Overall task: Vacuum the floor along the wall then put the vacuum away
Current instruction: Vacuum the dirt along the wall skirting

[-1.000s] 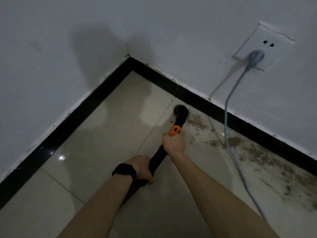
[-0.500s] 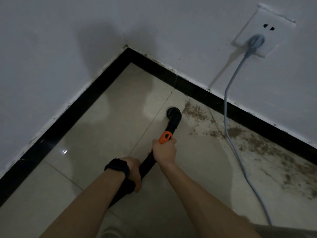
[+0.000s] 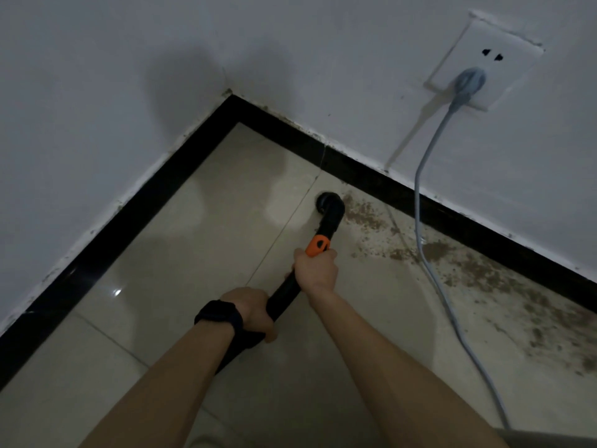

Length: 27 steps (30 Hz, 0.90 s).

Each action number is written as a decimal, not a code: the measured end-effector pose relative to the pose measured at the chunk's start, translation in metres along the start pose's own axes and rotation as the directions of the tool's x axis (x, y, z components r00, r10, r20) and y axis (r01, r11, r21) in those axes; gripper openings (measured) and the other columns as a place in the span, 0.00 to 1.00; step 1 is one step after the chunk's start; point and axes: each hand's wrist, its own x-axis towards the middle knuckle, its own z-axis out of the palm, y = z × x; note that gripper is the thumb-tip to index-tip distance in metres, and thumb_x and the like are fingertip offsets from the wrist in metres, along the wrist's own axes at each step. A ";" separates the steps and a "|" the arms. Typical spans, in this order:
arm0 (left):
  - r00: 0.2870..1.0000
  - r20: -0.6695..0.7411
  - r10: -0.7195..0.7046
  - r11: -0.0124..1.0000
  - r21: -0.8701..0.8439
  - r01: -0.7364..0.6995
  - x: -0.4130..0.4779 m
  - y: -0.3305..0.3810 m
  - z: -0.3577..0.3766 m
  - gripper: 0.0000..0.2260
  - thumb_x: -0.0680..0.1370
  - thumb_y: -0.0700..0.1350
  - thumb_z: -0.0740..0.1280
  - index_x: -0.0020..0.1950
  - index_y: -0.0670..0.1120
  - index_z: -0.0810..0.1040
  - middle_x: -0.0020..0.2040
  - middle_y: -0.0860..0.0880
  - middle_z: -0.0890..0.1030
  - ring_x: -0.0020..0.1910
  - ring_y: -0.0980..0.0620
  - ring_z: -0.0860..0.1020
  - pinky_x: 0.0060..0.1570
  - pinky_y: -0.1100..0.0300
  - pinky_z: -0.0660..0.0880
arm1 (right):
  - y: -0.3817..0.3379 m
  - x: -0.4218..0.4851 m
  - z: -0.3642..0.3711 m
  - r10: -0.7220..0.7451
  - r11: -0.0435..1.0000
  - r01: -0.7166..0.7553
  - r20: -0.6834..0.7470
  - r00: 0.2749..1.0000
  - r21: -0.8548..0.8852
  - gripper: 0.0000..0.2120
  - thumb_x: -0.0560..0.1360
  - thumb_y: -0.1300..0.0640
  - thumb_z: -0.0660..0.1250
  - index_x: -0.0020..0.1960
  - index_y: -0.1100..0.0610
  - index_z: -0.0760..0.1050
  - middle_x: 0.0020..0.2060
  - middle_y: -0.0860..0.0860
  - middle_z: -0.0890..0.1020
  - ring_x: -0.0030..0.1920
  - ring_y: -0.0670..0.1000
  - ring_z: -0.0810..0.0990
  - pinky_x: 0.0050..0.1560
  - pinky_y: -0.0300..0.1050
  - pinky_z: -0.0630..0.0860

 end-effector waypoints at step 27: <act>0.982 -0.103 0.157 0.987 -0.008 -0.159 0.005 0.029 -0.014 0.27 0.67 0.58 0.76 0.63 0.51 0.76 0.56 0.49 0.82 0.52 0.48 0.81 0.51 0.55 0.81 | -0.012 0.047 -0.033 -0.042 0.979 0.024 0.087 0.995 0.201 0.22 0.70 0.60 0.73 0.60 0.66 0.72 0.38 0.62 0.81 0.29 0.57 0.83 0.32 0.54 0.83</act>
